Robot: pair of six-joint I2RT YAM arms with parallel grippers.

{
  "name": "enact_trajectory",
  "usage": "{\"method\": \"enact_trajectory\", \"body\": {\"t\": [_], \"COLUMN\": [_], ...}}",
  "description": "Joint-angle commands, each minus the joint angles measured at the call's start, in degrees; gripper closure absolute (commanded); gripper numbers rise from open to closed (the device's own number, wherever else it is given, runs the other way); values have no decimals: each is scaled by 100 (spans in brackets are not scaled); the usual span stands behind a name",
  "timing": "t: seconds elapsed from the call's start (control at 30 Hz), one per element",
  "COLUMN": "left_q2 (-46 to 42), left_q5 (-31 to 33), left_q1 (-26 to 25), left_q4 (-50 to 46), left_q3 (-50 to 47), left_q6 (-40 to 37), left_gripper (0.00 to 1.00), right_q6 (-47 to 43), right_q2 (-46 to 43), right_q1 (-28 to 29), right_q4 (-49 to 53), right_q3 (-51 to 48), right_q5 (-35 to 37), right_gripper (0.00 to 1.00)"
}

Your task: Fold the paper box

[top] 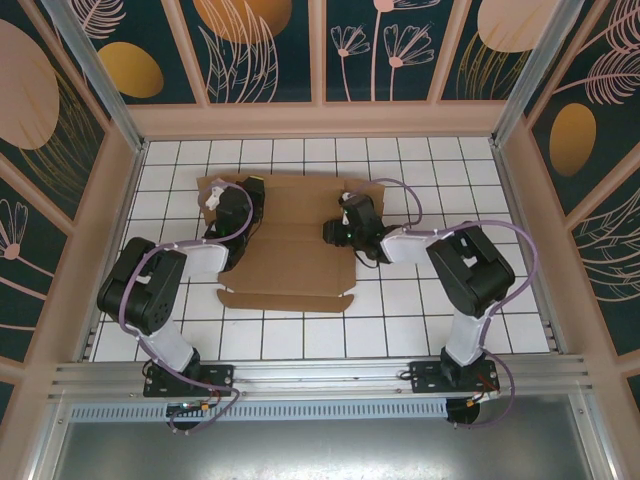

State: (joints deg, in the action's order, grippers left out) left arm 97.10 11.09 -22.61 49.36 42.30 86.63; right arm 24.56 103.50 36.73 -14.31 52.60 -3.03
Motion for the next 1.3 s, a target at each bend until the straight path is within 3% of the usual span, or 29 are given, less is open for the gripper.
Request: {"method": "enact_trajectory", "body": {"t": [0.0,0.2,0.37,0.6,0.83,0.97,1.27], "left_q2": [-156,-132,-96,-69,-59,-101,-25], "left_q5": [183,156,130,88,68,112,-151], "left_q1": [-42,-42,-34,-37,-35,-37,11], "left_q4": [-75,94,172,214,311,349,1251], "left_q3": [-63,-121,-160,-175,-216,-247,-459], "left_q6": [-169,-114,-63,-30,5,-67,-340], "left_gripper": [100,100,100,100,100,100,100], "right_q6": [120,-157,-83,-30,-93,-299,-1657], "right_q2": [-335,-183,73,597,803,251,-2235], "right_q1": [77,122,212,379,378,311,-352], "right_q4": [-525,-856,-1112,-846,-854,-990,-808], "right_q3": [-218,-273,-219,-63,42,-137,-843], "right_q5": [364,417,-73,510,445,411,418], "right_gripper": [60,67,68,68,68,66,56]}}
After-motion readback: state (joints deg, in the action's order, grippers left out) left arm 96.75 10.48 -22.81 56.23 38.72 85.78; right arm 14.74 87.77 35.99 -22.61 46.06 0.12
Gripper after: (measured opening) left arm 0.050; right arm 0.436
